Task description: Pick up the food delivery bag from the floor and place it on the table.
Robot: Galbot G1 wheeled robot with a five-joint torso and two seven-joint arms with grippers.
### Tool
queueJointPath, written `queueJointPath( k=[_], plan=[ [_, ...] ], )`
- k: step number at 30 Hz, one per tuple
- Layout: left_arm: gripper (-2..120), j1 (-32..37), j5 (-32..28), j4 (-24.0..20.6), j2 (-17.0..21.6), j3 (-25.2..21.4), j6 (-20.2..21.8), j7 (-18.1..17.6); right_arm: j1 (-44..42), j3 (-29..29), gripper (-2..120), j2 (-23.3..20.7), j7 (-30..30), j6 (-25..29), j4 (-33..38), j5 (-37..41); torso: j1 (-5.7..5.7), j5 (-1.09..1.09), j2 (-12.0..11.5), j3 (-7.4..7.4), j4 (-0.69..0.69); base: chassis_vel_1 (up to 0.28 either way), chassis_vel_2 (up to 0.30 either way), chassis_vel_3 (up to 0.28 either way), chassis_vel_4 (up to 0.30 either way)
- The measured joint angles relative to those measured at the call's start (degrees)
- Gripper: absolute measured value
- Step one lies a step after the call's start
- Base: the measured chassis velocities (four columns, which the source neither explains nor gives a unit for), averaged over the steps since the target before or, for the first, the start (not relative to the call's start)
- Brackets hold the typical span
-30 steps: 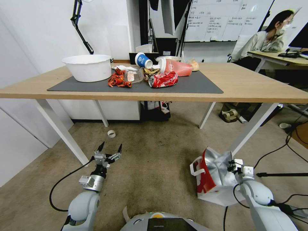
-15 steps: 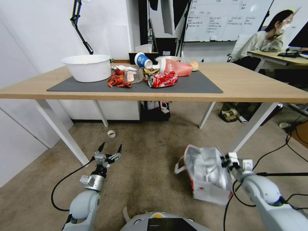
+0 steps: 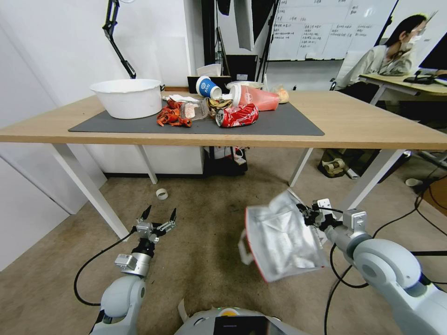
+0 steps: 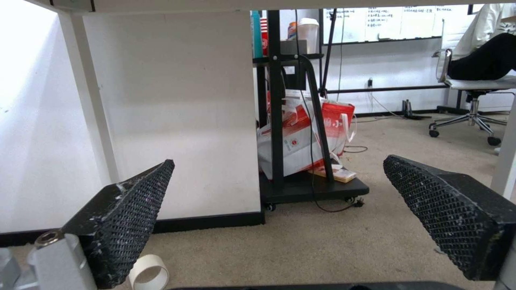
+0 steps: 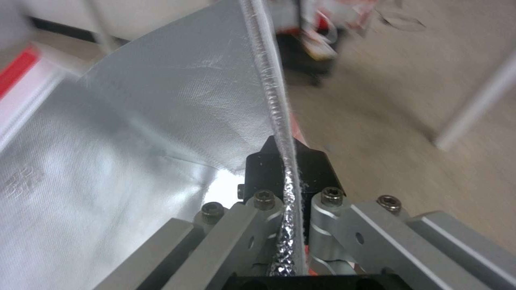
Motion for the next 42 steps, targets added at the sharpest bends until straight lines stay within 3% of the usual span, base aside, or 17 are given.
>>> queueJointPath(
  k=[10,26,42],
  plan=[
    [100,0.4,-0.4,-0.3,0.2,-1.4,-1.4,0.9,4.4,2.2,0,-6.4,-7.6,-1.6,3.1,3.0,0.00,0.00,0.0,0.00,0.01,0.000,0.000,0.000,0.000],
    [100,0.1,0.1,-0.7,0.4,-1.4,-1.4,1.1,9.4,1.6,0,-17.2,-14.1,-1.7,3.1,5.1,0.00,0.00,0.0,0.01,0.01,0.000,0.000,0.000,0.000],
    [100,0.2,-0.2,-1.1,0.4,-1.5,-1.0,1.0,11.3,1.4,0,-20.3,-18.1,-0.9,3.1,5.1,0.00,0.01,0.0,0.01,0.00,0.000,0.000,0.000,0.000]
  ],
)
